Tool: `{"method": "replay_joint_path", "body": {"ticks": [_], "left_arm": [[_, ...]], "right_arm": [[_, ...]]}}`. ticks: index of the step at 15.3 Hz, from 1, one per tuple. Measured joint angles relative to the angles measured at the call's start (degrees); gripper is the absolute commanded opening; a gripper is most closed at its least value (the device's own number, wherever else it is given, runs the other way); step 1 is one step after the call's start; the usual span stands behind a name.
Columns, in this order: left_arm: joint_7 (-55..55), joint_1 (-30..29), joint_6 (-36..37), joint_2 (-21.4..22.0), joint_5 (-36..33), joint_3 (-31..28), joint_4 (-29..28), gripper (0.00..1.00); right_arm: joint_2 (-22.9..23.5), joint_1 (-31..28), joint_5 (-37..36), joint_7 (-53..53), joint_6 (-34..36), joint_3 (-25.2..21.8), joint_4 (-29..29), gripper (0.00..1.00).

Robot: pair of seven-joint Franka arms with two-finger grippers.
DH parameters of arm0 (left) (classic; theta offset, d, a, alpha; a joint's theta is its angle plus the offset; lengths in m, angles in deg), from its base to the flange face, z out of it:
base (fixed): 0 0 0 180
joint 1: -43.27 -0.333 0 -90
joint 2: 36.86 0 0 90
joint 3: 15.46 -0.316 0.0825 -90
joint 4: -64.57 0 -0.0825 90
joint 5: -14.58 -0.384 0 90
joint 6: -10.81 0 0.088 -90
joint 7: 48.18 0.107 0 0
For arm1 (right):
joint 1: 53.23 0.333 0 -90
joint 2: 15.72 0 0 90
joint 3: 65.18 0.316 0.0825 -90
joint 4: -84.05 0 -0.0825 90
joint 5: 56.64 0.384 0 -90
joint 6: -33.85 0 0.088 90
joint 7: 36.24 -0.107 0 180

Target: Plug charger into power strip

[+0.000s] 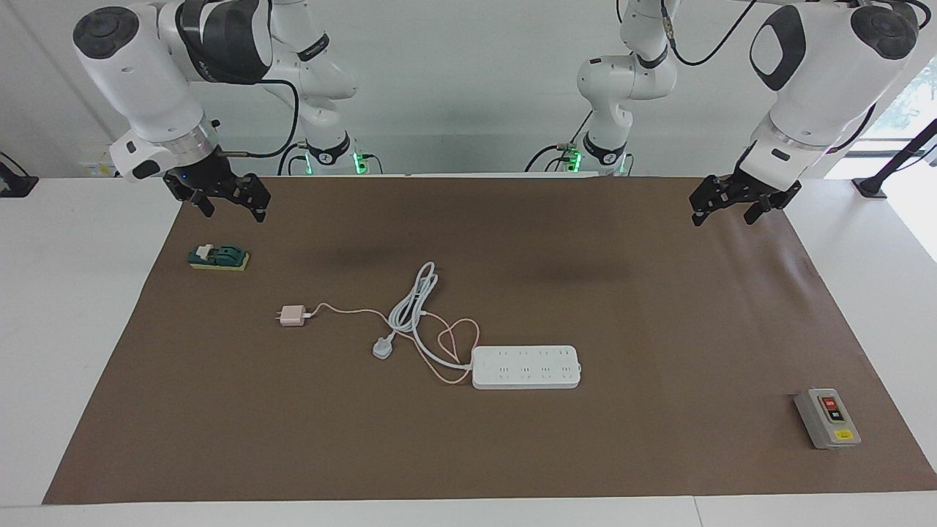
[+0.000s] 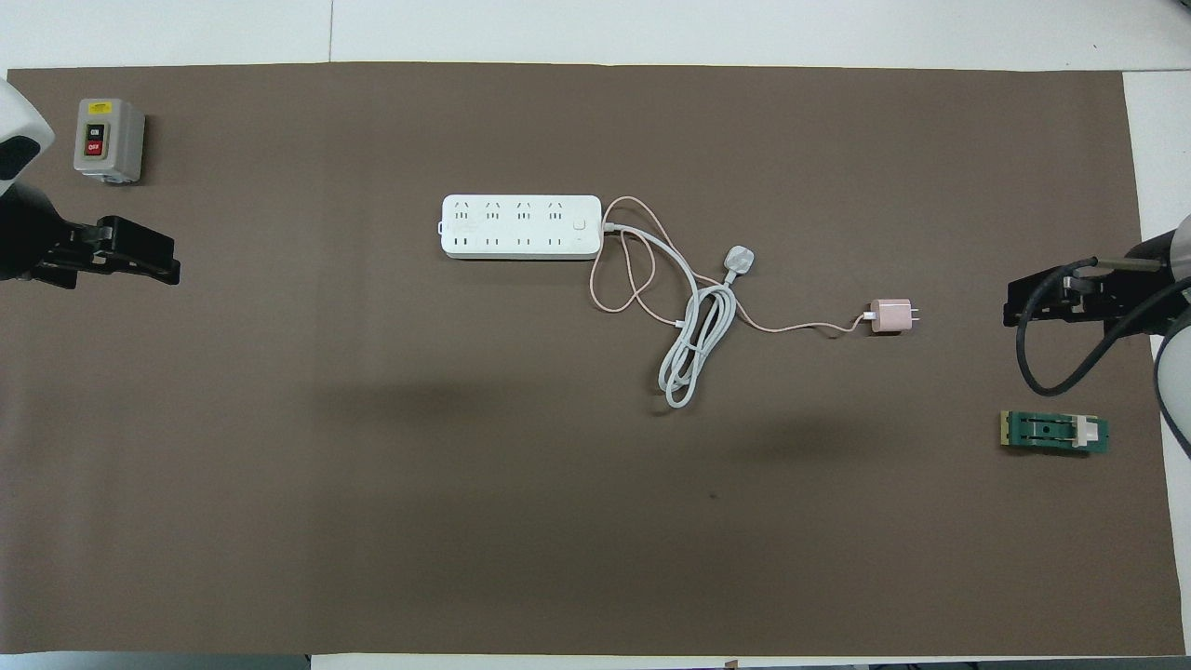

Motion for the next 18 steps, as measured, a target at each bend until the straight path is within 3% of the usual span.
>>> {"method": "replay_joint_path", "body": {"ticks": [11,18], "left_arm": [[0.0,0.0,0.0,0.0,0.0,0.0,0.0,1.0],[0.0,0.0,0.0,0.0,0.0,0.0,0.0,1.0]], "right_arm": [[-1.4,0.0,0.0,-1.0,-2.0,0.2,-0.4,1.0],[1.6,-0.2,0.0,-29.3,-10.0,-0.1,2.1,1.0]]}}
